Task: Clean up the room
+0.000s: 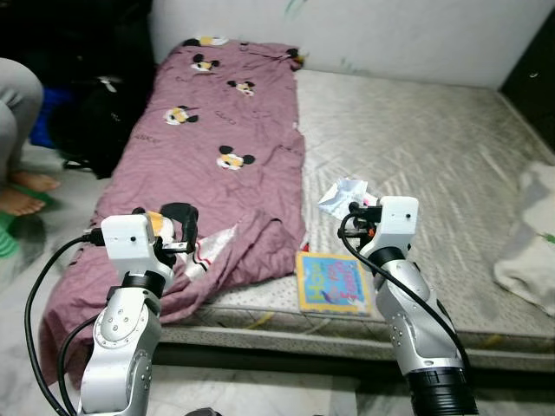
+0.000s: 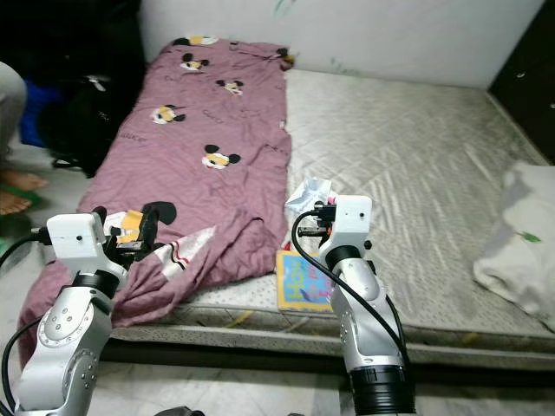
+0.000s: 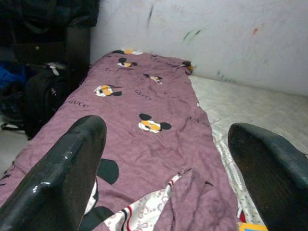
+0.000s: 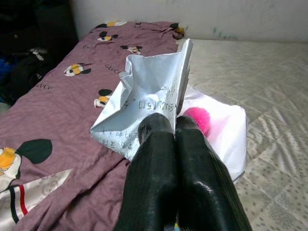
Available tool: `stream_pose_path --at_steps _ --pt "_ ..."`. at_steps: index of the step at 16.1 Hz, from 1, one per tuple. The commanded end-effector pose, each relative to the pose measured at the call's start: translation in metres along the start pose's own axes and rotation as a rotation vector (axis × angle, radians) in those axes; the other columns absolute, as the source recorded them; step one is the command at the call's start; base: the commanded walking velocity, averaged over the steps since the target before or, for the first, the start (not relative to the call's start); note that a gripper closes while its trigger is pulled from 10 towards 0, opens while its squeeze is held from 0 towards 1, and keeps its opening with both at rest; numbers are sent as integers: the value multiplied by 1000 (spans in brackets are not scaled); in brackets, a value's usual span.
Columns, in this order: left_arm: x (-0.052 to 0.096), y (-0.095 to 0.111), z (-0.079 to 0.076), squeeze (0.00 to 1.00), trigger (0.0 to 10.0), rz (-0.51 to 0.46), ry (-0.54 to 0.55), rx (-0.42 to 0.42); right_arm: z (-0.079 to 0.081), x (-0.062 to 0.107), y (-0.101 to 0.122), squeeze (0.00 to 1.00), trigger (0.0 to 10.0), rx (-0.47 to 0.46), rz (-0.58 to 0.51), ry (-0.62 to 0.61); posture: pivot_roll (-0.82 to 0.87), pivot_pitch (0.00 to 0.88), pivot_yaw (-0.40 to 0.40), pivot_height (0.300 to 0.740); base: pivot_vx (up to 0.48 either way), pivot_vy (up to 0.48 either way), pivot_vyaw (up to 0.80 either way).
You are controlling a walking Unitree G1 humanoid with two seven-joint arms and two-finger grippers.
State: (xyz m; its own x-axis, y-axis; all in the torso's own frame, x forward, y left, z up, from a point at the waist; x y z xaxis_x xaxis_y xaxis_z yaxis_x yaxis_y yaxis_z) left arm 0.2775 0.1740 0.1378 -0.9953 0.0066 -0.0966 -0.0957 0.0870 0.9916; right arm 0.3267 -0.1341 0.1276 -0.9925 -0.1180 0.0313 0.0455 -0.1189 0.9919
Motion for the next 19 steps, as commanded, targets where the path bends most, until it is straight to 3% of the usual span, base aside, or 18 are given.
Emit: stream_pose_path --at_steps 1,5,13,19 --pt "1 3 -2 0 10000 -16 -20 4 -5 0 2 0 10000 4 -2 -12 -18 85 -73 740 240 0 -400" --pt "2 2 -4 0 10000 -17 -29 7 -5 0 1 0 10000 9 -3 -9 -17 84 -75 740 281 0 -545" --pt "3 1 -4 0 10000 -8 -29 10 -5 0 0 0 10000 11 3 -7 -17 91 -75 740 288 0 0" --pt "2 -3 2 0 10000 18 18 -1 -5 -1 -1 0 10000 2 6 -15 -12 95 -70 740 0 0 0"
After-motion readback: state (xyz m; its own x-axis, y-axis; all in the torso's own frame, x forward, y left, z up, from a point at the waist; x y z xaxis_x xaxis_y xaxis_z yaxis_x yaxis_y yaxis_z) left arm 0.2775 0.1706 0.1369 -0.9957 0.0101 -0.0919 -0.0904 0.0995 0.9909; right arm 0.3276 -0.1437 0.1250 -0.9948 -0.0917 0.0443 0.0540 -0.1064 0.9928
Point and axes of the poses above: a point about 5 cm out from each wrist's last joint towards the gripper, its own x axis pointing back from the gripper into the wrist, its own y axis along the axis of the wrist's last joint, z = x × y, the point moved 1 cm from there along -x, pointing out of the wrist towards the gripper, and after that the axes turned 1 degree about -x, right-handed, at the moved point
